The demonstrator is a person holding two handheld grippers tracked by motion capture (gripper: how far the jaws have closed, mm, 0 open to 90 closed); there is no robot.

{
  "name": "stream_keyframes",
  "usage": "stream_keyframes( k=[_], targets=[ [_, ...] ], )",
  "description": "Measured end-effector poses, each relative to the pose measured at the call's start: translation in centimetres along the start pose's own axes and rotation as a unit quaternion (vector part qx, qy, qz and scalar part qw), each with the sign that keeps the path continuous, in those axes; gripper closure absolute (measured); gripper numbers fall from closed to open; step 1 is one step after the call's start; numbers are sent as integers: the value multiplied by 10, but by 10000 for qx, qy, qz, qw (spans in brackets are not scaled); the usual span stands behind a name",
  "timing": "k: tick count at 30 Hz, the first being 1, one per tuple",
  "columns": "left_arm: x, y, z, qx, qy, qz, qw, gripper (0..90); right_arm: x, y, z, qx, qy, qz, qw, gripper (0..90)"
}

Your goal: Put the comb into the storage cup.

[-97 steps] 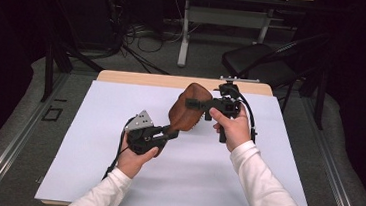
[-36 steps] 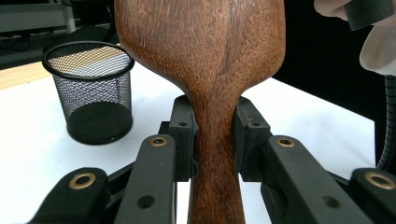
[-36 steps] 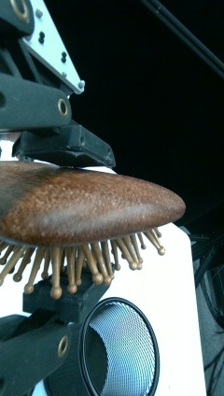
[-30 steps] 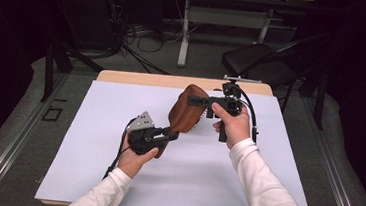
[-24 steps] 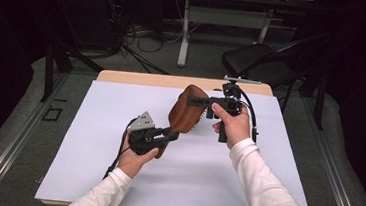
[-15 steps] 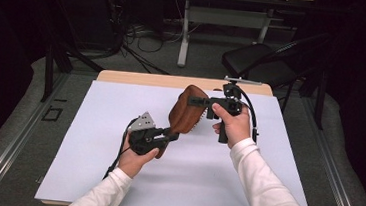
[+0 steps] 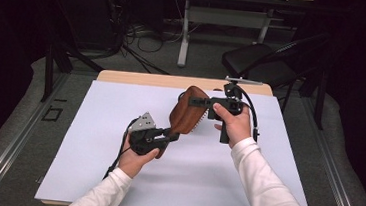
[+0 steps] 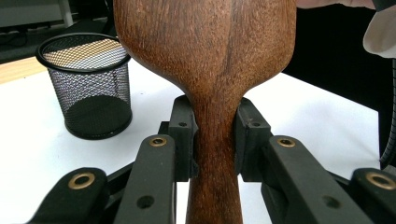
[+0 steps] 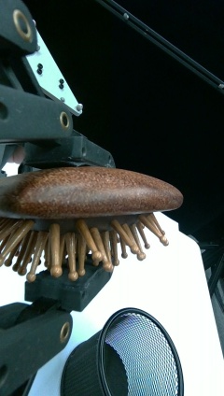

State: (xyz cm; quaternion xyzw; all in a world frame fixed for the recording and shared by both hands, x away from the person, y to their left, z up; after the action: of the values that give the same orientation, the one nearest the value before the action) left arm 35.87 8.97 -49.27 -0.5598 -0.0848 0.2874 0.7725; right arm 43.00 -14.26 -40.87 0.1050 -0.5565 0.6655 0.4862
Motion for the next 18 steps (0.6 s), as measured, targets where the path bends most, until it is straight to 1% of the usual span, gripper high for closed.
stream_keyframes(
  k=[9, 12, 14, 18],
  targets=[
    [0, 1, -1, 19, -12, -21, 10000, 723, -1, -1, 0, 49, -20, 8, 10000, 489],
    [0, 1, -1, 18, -7, -10, 10000, 722, 0, 0, 0, 49, 36, 0, 10000, 492],
    [1, 1, -1, -2, -14, -6, 10000, 721, 0, 0, 0, 54, 56, -13, 10000, 494],
    [2, 1, -1, -11, -40, 40, 10000, 715, 0, 1, 0, -18, 110, -116, 9999, 500]
  ],
)
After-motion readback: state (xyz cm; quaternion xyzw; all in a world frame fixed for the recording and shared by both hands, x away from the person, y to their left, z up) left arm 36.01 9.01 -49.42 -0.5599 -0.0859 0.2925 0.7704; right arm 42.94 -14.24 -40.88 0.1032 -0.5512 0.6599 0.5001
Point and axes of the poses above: each handheld gripper's, and its own axes: z roughly backward along the jaws, y roughly out of its underside, x roughly to its left, the point moved 2 cm from there along -z, roughly forward along the jaws, and after that the axes turned 1 degree about z, right-handed, at the moved point
